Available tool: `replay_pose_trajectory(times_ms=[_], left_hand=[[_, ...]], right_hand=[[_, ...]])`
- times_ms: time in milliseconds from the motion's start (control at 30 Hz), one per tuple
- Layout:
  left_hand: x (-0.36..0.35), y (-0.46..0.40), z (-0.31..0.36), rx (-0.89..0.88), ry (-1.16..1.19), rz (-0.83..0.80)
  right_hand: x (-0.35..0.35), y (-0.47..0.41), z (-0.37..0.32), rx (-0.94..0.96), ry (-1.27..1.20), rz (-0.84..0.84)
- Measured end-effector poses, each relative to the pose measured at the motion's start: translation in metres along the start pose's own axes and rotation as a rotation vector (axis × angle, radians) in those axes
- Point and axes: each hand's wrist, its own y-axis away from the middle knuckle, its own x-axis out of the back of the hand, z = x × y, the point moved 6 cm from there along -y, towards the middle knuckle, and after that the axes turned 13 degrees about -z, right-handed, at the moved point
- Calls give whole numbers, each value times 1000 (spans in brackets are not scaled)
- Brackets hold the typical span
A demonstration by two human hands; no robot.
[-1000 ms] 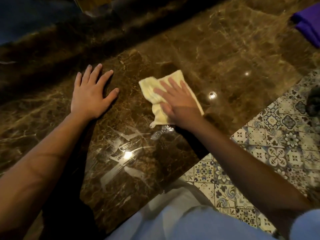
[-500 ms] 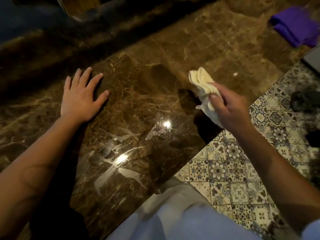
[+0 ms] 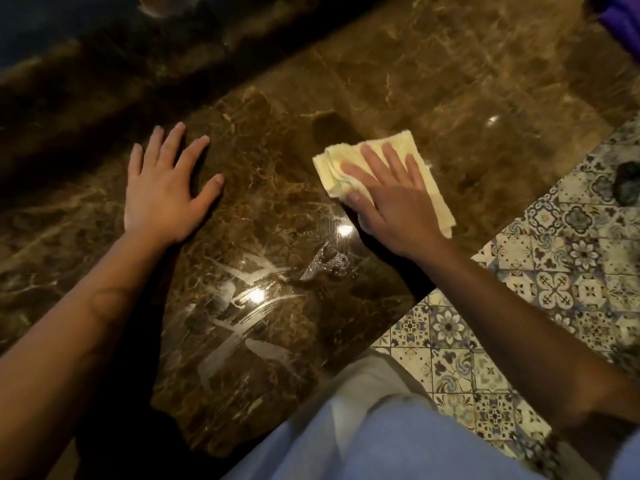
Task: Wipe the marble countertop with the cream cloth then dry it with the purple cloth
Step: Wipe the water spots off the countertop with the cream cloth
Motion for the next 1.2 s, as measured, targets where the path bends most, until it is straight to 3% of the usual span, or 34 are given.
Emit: replay_pose_trajectory(times_ms=[167, 267, 400, 500, 567, 667, 767, 1200], left_hand=[[2, -1, 3, 3, 11, -24], [2, 1, 2, 2, 10, -27], [3, 3, 0, 11, 16, -26], [2, 3, -2, -1, 20, -19], [1, 3, -2, -6, 17, -11], [0, 1, -3, 0, 4, -4], [1, 1, -2, -13, 9, -2], [-5, 0, -5, 18, 1, 7]], right_hand=[[17, -67, -4, -11, 11, -8], [28, -79, -14, 20, -206, 67], [17, -43, -9, -89, -701, 71], [-10, 15, -17, -79, -661, -77], [-19, 61, -29, -8, -713, -22], [-35, 92, -57, 219, -404, -17], [-49, 86, -70, 251, 45, -31], [-8, -69, -52, 43, 136, -6]])
